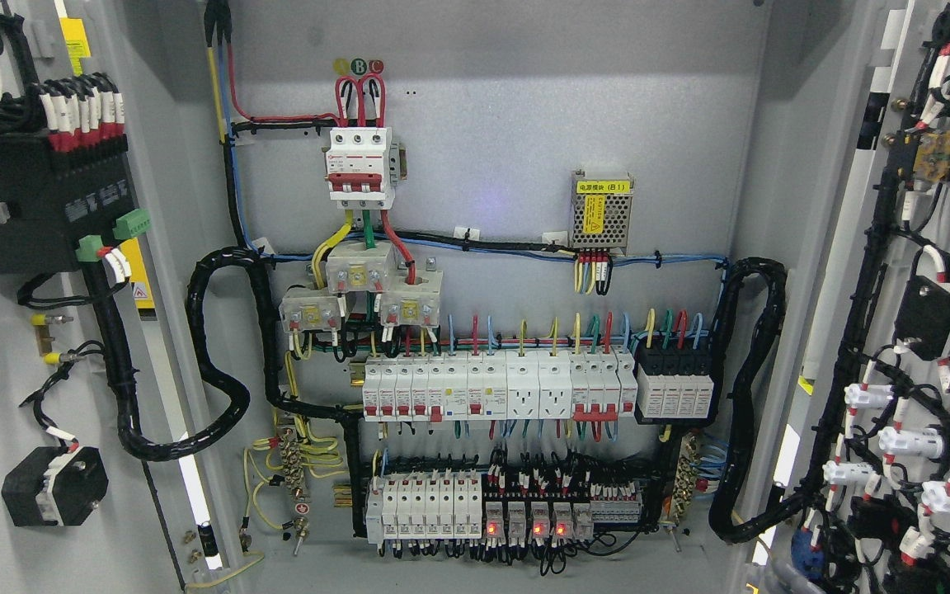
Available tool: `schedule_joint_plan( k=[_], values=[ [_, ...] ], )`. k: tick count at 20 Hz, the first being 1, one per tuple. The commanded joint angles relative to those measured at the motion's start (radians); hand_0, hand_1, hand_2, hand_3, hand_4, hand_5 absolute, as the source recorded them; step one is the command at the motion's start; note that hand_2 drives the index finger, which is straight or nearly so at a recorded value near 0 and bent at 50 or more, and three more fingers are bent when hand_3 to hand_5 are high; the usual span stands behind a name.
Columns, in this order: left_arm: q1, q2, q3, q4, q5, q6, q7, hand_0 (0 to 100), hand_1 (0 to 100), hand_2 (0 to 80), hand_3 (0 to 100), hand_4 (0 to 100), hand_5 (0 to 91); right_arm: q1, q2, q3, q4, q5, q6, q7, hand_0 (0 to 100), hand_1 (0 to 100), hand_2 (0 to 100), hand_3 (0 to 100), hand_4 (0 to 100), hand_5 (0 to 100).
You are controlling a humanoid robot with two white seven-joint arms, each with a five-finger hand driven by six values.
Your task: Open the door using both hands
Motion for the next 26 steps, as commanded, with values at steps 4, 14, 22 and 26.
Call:
schedule_joint_plan(
  k=[4, 14, 22, 26],
  values=[
    [-0.005, 0.019, 0.145, 0.074, 0.083, 0.015, -0.041, 12, 56, 0.0, 0, 0, 0.0, -0.030, -0.007, -0.014, -0.004, 0.000, -0.009, 0.000, 0, 50, 4, 0, 0, 0],
    [-0.080, 0.124, 0.217, 0.227, 0.246, 0.142, -0.081, 12, 56, 0.0, 0, 0, 0.0, -0.025, 0.018, -0.107, -0.002, -0.005, -0.043, -0.002, 0, 50, 4, 0, 0, 0],
    [-0.098, 0.127, 0.299, 0.270, 0.272, 0.201, -0.138, 12, 56, 0.0, 0, 0, 0.0, -0.007, 0.022, -0.210, -0.002, -0.005, -0.043, -0.002, 0, 50, 4, 0, 0, 0],
    [-0.109, 0.156, 0.308, 0.318, 0.272, 0.201, -0.147, 12, 56, 0.0, 0, 0, 0.0, 0.021, 0.026, -0.215, -0.002, -0.009, -0.075, -0.002, 0, 50, 4, 0, 0, 0]
  ],
)
